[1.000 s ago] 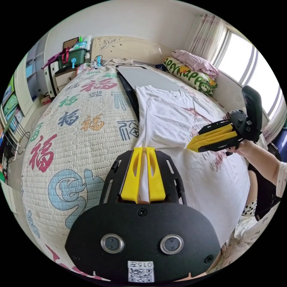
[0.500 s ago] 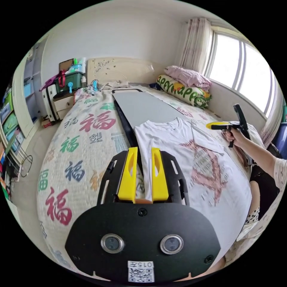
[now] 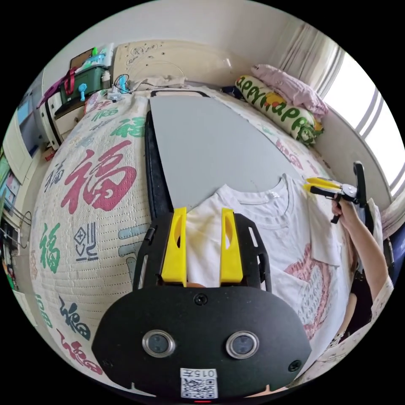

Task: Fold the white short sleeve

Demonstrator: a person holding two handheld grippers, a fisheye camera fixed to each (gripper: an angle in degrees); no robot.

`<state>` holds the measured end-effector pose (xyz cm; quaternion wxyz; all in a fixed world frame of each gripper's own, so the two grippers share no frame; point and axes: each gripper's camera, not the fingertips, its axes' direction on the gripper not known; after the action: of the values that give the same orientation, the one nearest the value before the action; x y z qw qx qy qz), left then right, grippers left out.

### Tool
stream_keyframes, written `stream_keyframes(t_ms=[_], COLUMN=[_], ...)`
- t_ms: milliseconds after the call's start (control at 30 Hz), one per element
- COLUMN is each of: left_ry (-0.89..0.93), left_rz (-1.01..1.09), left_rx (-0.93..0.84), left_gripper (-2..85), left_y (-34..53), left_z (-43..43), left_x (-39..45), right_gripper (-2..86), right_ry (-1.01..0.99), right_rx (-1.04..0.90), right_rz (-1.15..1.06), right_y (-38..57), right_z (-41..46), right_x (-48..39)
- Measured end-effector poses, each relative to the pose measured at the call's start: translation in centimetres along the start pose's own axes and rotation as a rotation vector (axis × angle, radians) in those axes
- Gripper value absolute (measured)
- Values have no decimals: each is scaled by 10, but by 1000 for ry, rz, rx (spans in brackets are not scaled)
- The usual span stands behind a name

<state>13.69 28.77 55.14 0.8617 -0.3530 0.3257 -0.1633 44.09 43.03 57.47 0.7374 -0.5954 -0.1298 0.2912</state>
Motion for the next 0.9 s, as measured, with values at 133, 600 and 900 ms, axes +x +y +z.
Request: stream_keyframes(t_ms=[133,600,900], left_ry=[-110,-29,264], left_rz=[65,211,523], left_rx=[-39,214,294], left_gripper=[71,3,4], left_y=[-13,24,312], left_z=[3,-142,-284], left_x=[19,97,192], right_gripper=[92,-2,-3], right_ry=[24,-135,-320], right_rx=[18,208,174], right_rz=[-74,-82,-320], right_y=[5,93,417], right_z=[-24,-284,-501], right_x=[-35,-108,-177])
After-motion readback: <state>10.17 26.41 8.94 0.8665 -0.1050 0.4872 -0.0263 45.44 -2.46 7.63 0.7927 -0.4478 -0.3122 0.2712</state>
